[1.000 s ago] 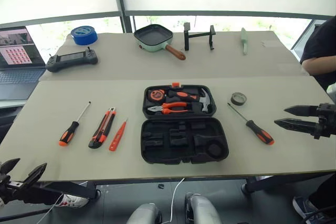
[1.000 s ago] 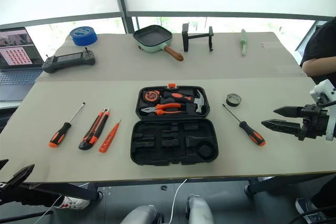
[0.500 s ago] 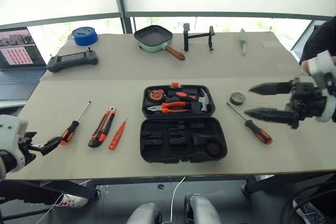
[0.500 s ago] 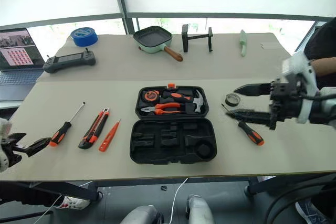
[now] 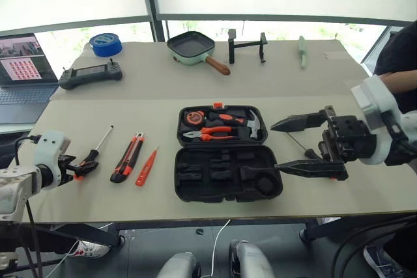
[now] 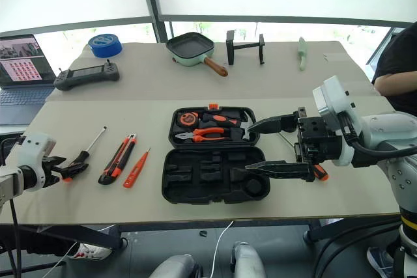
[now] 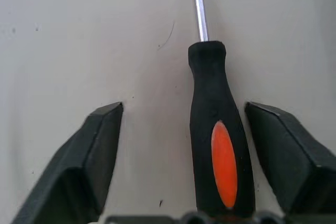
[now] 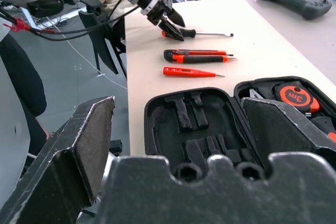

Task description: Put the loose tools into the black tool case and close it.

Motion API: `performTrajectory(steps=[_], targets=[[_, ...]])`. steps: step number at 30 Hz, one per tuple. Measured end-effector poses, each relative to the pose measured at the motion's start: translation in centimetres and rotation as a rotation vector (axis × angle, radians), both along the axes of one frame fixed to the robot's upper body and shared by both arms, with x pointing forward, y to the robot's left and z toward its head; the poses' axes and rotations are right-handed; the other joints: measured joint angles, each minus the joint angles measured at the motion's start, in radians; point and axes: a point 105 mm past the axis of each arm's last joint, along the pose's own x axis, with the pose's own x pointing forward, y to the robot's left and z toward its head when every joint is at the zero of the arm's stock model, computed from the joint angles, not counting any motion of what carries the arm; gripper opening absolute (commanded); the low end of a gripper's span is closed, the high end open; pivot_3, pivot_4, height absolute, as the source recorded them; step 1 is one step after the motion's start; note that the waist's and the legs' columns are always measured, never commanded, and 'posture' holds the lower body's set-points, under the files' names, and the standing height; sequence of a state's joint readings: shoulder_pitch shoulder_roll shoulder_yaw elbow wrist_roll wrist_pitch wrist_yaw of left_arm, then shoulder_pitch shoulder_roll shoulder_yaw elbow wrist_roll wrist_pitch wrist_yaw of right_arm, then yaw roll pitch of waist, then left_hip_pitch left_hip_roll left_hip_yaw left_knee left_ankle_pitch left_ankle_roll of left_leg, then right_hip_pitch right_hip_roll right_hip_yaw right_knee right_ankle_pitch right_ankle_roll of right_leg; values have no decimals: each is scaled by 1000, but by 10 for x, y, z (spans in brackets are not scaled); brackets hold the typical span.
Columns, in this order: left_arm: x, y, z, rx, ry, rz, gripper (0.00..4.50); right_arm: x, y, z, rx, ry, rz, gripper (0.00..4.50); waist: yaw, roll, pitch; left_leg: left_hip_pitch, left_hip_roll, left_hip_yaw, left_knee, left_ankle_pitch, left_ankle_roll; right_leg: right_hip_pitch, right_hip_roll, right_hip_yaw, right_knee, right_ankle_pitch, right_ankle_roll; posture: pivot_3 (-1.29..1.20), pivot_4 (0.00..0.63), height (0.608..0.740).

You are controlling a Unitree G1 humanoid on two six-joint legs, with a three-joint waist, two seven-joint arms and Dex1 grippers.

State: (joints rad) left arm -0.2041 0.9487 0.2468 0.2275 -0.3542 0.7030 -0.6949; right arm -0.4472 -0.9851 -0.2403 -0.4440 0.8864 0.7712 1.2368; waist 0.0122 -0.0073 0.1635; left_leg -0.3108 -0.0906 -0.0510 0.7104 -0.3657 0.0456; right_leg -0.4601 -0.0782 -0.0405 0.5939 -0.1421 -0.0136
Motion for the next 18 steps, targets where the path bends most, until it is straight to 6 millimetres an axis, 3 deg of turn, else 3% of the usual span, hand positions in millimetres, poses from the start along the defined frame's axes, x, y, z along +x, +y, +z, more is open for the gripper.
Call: performTrajectory(steps=[5, 8, 10, 12, 15, 16, 18], targets=[[3, -3, -3, -35, 2, -19, 909, 0, -3, -7, 0, 5, -12, 4500, 0, 0, 0, 2, 1, 0, 0, 1, -1, 1, 0, 0, 1, 0, 0, 0, 150, 740], [9, -2, 3, -41, -32, -31, 862, 2, -7, -12, -7, 1, -39, 4500, 0, -1, 0, 2, 2, -1, 0, 1, -1, 1, 1, -1, 1, 0, 0, 0, 150, 740], [22, -13, 26, -36, -140, -110, 862, 3, -12, -20, -12, 25, -69, 4500, 8, -7, 2, -4, 2, -3, 4, 1, -1, -1, 0, -4, 1, 1, -2, 0, 150, 740], [40, -55, 83, -39, -327, -330, 862, 1, -20, -28, -16, 60, -107, 4500, 28, -13, 3, -14, 1, -5, 12, 1, -1, -7, 0, -7, 1, 3, -2, 0, 150, 740], [37, -123, 154, 4, -508, -690, 862, -5, -29, -39, -38, 105, -143, 4500, 31, -12, 2, -19, -2, -5, 19, 4, 7, -7, -1, -9, 1, 6, 2, 0, 150, 740], [33, -136, 160, 19, -513, -767, 862, -6, -31, -41, -41, 111, -153, 4500, 24, -9, 0, -18, -4, -4, 18, 4, 7, -7, -1, -9, 0, 7, 4, 0, 150, 740], [30, -159, 148, 41, -435, -909, 862, -5, -36, -46, -52, 102, -198, 4500, 10, -5, -1, -16, -6, -3, 16, 4, 7, -7, -3, -7, -1, 7, 5, 0, 150, 740]])
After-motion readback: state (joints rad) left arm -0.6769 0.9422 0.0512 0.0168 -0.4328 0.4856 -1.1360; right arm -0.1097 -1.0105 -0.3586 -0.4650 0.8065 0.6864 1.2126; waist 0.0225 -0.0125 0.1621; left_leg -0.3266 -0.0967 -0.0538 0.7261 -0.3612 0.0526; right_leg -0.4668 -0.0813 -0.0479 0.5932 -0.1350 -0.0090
